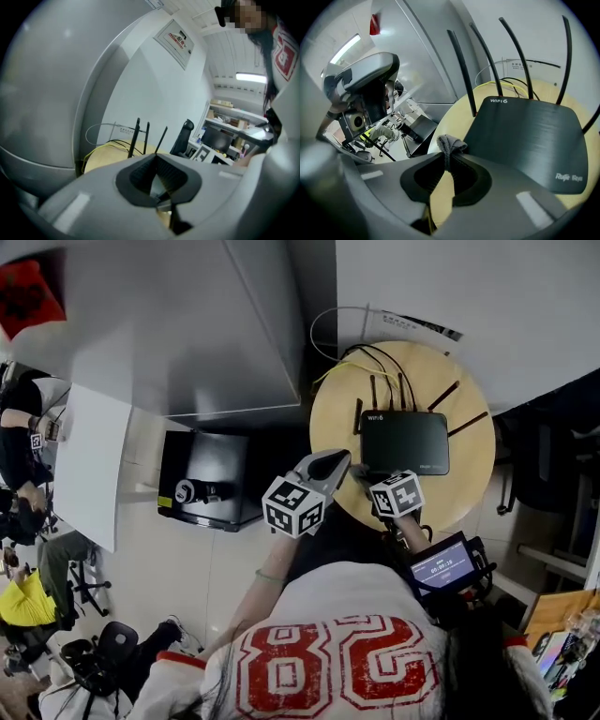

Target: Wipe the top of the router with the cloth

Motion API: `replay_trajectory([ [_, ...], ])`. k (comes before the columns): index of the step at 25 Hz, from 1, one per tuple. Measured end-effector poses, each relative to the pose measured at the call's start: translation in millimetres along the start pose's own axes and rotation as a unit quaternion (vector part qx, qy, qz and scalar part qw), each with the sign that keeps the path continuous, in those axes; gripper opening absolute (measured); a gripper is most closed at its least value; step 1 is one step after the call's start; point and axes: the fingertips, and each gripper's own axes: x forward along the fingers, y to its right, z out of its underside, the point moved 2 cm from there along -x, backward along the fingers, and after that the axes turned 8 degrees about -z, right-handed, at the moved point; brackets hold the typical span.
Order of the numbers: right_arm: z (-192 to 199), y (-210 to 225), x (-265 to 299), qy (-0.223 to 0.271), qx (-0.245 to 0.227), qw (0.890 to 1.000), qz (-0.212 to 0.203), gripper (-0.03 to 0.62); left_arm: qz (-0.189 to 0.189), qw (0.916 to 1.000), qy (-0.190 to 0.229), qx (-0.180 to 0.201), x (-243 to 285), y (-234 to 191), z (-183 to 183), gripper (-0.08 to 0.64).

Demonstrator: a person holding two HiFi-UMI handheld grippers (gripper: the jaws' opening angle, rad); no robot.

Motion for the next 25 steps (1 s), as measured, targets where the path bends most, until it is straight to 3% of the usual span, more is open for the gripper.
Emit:
replay_trajectory([
  [4,9.6,0.1,-6.4,0.009,0.005,1.0,-0.004,0.038,0.006,1.0,-0.003,0.006,2.4,10.7,0.6,0.002],
  [8,2.9,-6.3,-20.0,0.06,0.007,0.998,-0.027,0.038,0.004,0.9999,-0.003,0.013,5.4,20.0,2.5,0.002],
  [13,21.6,0.5,-46.2,0.085,0.025,0.996,-0.006,0.038,0.009,0.9997,0.014,0.016,0.9,49.3,11.5,0.002],
  [17,39.0,5.8,-64.1,0.121,0.056,0.991,0.004,0.038,0.018,0.9996,0.003,0.02,-7.7,75.7,31.4,0.002],
  [21,49.3,3.9,-70.4,0.147,0.082,0.986,0.006,0.038,0.02,0.9994,-0.024,0.018,-17.6,80.8,52.5,0.002],
  [25,57.8,-2.4,-74.6,0.167,0.095,0.981,0.024,0.038,0.033,0.999,-0.023,0.02,-19.0,77.7,51.8,0.002],
])
